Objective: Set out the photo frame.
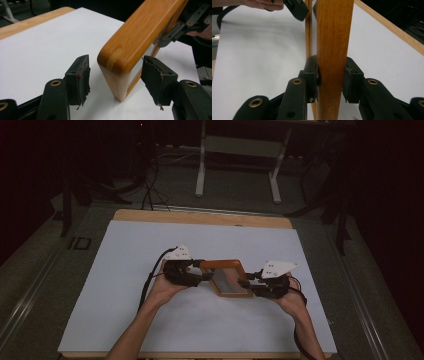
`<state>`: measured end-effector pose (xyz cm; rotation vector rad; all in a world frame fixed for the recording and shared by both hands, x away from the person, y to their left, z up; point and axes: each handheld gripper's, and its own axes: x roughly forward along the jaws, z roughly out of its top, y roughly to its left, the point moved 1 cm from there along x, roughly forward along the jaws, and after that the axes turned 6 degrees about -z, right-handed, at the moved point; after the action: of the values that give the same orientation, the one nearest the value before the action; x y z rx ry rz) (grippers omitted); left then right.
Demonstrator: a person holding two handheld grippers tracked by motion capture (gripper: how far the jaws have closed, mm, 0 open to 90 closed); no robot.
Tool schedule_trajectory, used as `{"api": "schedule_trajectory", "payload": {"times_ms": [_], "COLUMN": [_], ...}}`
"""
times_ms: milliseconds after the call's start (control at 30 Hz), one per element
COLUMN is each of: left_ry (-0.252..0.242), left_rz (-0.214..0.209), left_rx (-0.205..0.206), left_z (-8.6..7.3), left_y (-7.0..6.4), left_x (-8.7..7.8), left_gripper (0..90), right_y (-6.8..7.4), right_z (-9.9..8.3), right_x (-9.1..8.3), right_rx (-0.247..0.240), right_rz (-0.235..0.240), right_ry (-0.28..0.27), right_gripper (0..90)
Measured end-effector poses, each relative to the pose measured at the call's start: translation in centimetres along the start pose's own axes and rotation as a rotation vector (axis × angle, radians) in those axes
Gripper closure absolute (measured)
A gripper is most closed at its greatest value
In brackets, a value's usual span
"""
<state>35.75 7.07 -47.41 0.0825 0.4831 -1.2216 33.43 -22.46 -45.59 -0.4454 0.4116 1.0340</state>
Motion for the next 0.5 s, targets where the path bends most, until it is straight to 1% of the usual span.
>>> {"api": "schedule_trajectory", "payload": {"times_ms": [33, 133, 200, 233, 367, 400, 433, 500], "left_ry": [0.001, -0.006, -0.006, -0.004, 0.009, 0.012, 0.017, 0.018], "left_rz": [-0.002, -0.029, -0.029, -0.038, -0.035, -0.032, -0.022, -0.015], "left_rx": [0.001, -0.009, -0.009, -0.008, 0.000, 0.006, 0.013, 0.019], "left_z": [0.0, -0.1, -0.1, -0.1, -0.1, 0.0, 0.0, 0.1], "left_y": [0.0, -0.1, -0.1, -0.2, -0.5, -0.6, -0.8, -0.9], "left_x": [0.3, 1.0, 1.0, 1.8, 2.3, 2.5, 2.8, 3.0], "left_gripper": [41.1, 42.1, 43.0, 45.6, 50.0, 50.0, 52.9, 53.0], "right_y": [0.0, -0.1, -0.2, -0.3, -0.4, -0.4, -0.5, -0.6], "right_z": [-0.1, -0.3, -0.4, -0.6, -0.9, -1.0, -1.1, -1.3], "right_x": [-0.1, -0.2, -0.3, -0.4, -0.5, -0.5, -0.6, -0.6], "right_rx": [0.001, -0.005, -0.003, -0.001, 0.003, 0.010, 0.016, 0.025], "right_rz": [-0.005, -0.026, -0.032, -0.041, -0.049, -0.052, -0.056, -0.059], "right_ry": [0.007, 0.022, 0.030, 0.038, 0.041, 0.044, 0.046, 0.049], "right_gripper": [68.5, 68.3, 68.3, 67.9, 67.7, 67.6, 67.4, 67.3]}}
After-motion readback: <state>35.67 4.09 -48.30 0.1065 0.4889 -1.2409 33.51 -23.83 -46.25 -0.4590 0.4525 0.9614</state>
